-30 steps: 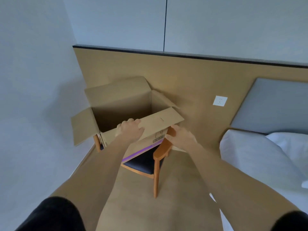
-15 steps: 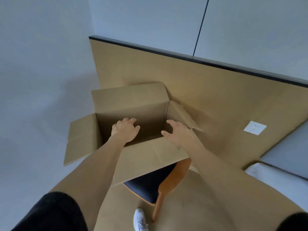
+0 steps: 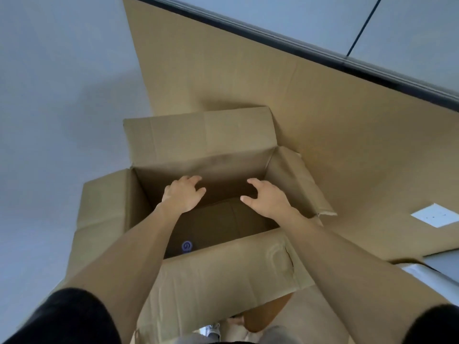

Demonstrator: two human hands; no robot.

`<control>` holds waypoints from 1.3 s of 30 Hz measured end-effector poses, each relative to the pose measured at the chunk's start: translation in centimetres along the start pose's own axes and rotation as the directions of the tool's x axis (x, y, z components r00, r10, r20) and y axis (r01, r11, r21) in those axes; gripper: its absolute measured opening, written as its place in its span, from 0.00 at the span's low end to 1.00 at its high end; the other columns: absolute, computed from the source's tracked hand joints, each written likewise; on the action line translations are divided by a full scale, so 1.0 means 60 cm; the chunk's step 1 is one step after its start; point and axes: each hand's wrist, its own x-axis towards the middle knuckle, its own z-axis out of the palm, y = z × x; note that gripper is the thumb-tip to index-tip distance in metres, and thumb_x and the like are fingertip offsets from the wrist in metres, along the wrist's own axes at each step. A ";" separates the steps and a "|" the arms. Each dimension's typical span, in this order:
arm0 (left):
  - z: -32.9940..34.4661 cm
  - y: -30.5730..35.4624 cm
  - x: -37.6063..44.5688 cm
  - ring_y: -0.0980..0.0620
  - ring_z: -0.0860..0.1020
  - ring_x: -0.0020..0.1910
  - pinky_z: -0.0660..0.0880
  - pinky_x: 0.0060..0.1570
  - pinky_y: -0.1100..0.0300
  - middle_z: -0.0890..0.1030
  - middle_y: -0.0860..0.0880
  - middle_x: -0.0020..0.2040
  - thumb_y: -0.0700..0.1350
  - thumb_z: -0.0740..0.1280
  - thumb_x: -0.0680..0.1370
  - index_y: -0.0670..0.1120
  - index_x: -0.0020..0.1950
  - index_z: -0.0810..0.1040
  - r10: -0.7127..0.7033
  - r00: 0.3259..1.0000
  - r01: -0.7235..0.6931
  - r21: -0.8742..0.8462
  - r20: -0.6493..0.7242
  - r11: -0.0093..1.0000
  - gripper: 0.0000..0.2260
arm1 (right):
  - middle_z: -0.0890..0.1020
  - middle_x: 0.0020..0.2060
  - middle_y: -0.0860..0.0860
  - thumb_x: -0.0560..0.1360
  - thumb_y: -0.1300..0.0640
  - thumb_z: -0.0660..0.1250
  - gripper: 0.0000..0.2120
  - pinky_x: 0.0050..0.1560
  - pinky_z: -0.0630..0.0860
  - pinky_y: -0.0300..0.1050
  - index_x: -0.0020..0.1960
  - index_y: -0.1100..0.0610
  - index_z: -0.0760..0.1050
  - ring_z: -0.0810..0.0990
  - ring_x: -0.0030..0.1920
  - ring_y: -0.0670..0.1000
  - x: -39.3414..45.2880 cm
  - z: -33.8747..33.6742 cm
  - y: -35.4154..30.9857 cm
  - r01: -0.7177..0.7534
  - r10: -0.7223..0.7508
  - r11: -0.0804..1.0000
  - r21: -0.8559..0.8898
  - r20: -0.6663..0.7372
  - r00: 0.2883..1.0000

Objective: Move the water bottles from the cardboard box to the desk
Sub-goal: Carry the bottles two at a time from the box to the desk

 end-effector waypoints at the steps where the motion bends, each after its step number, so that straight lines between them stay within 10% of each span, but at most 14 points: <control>1: 0.003 -0.008 0.006 0.40 0.68 0.73 0.67 0.71 0.42 0.67 0.45 0.77 0.57 0.58 0.84 0.53 0.80 0.62 -0.016 1.000 0.016 -0.006 0.014 1.000 0.24 | 0.71 0.72 0.54 0.80 0.40 0.63 0.30 0.68 0.72 0.57 0.79 0.48 0.61 0.73 0.69 0.57 0.014 0.007 -0.001 0.004 -0.003 1.000 0.000 0.021 1.000; 30: 0.162 0.007 0.088 0.43 0.82 0.57 0.79 0.52 0.53 0.82 0.41 0.59 0.38 0.74 0.75 0.40 0.64 0.79 -0.290 0.715 0.125 0.292 0.636 0.948 0.18 | 0.68 0.75 0.53 0.80 0.39 0.63 0.31 0.70 0.71 0.58 0.79 0.45 0.59 0.70 0.73 0.58 0.183 0.049 0.092 0.006 -0.021 0.998 0.068 0.221 0.975; 39: 0.165 0.088 0.160 0.43 0.82 0.53 0.78 0.44 0.56 0.80 0.45 0.45 0.43 0.73 0.74 0.40 0.62 0.79 -0.215 0.825 0.085 0.261 0.524 0.962 0.18 | 0.68 0.75 0.53 0.80 0.40 0.64 0.31 0.70 0.71 0.56 0.79 0.46 0.59 0.69 0.73 0.58 0.179 0.040 0.121 -0.040 0.015 0.994 0.101 0.233 0.972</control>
